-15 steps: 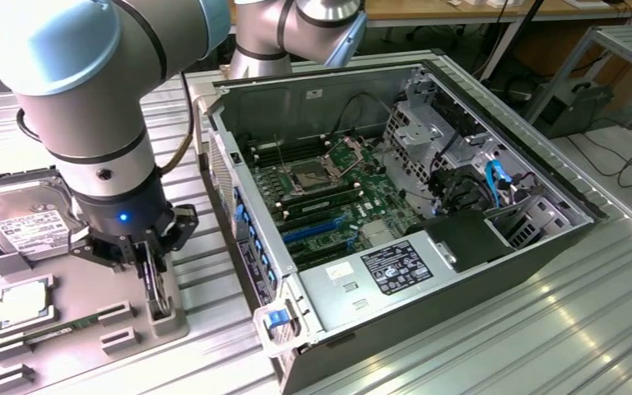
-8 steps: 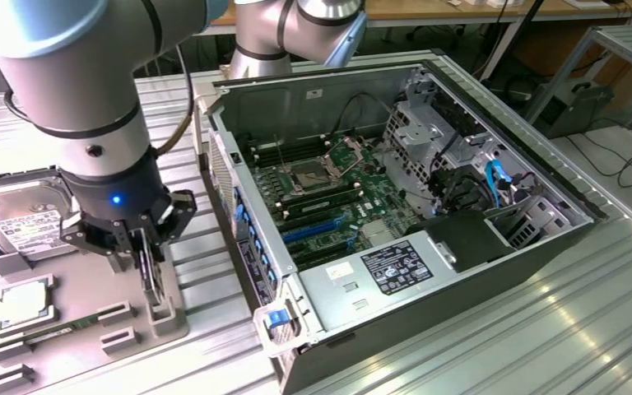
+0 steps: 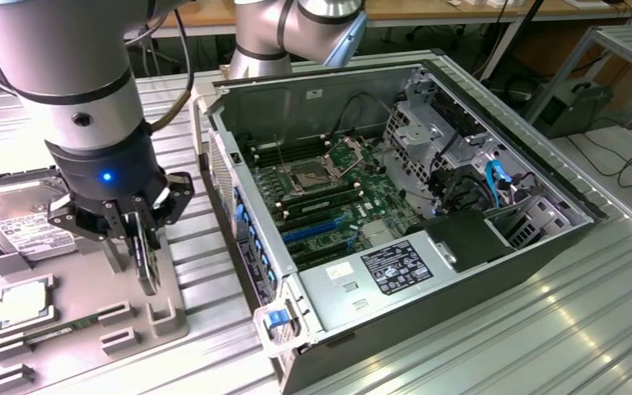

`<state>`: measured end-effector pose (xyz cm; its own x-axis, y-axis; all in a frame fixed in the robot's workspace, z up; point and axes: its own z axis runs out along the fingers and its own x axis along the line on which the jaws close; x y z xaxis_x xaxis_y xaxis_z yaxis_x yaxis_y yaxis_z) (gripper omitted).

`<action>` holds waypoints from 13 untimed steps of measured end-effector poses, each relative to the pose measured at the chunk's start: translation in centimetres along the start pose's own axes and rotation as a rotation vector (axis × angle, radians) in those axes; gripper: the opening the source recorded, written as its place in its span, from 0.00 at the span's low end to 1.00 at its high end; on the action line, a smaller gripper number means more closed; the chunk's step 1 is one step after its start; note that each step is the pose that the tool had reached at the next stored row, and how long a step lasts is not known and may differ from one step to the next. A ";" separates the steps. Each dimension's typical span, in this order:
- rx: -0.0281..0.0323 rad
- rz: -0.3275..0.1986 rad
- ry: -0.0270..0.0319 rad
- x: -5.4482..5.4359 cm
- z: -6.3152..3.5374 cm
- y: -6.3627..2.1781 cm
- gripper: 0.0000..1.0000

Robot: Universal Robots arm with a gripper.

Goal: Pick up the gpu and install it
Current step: 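Pick up the gpu and move the gpu toward the slot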

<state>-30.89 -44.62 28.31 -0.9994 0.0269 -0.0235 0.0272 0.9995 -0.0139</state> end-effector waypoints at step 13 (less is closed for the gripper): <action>-0.0004 -0.022 -0.0002 -0.1 -4.10 -0.05 0.28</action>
<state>-30.89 -44.61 32.41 -0.9997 0.0047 -0.0235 0.0050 0.9999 -0.0140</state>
